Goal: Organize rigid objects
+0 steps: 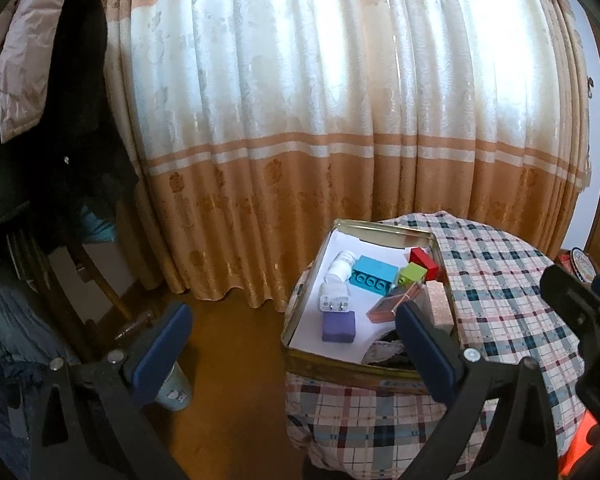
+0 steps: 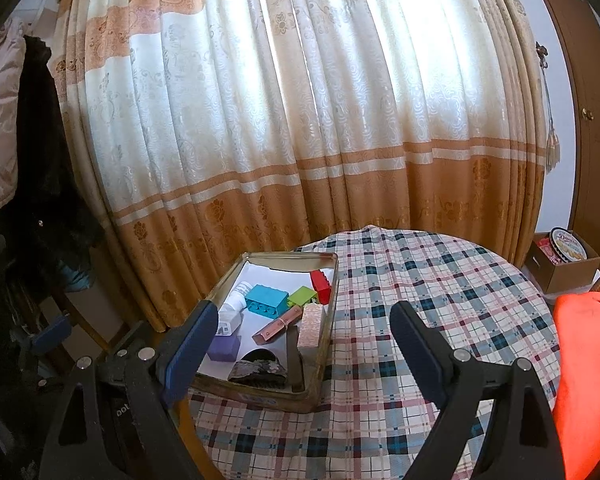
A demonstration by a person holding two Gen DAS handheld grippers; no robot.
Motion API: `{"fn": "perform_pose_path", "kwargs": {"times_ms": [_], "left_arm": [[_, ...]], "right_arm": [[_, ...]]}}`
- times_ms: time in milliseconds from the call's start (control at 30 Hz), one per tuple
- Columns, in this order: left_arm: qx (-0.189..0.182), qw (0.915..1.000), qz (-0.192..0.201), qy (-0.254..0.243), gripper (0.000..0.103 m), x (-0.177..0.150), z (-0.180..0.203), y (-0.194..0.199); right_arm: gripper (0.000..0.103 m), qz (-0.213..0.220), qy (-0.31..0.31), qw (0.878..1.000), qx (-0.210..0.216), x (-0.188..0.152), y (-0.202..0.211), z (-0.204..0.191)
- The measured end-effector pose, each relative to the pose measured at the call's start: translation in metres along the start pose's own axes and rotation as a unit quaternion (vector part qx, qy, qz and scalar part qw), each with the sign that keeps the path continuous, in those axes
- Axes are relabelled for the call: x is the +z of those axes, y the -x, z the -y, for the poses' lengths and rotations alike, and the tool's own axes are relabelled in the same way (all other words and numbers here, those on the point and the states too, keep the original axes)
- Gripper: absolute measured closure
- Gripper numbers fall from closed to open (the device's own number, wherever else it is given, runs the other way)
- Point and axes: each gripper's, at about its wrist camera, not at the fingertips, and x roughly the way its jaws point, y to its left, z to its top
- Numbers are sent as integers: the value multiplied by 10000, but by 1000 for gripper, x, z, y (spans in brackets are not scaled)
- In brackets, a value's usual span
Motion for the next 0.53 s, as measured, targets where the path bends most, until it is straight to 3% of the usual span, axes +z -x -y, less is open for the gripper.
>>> {"fn": "perform_pose_path", "kwargs": {"times_ms": [533], "left_arm": [[74, 10000, 28, -24, 0, 0, 2, 2]], "right_arm": [[13, -5, -41, 10000, -63, -1, 3, 3]]}}
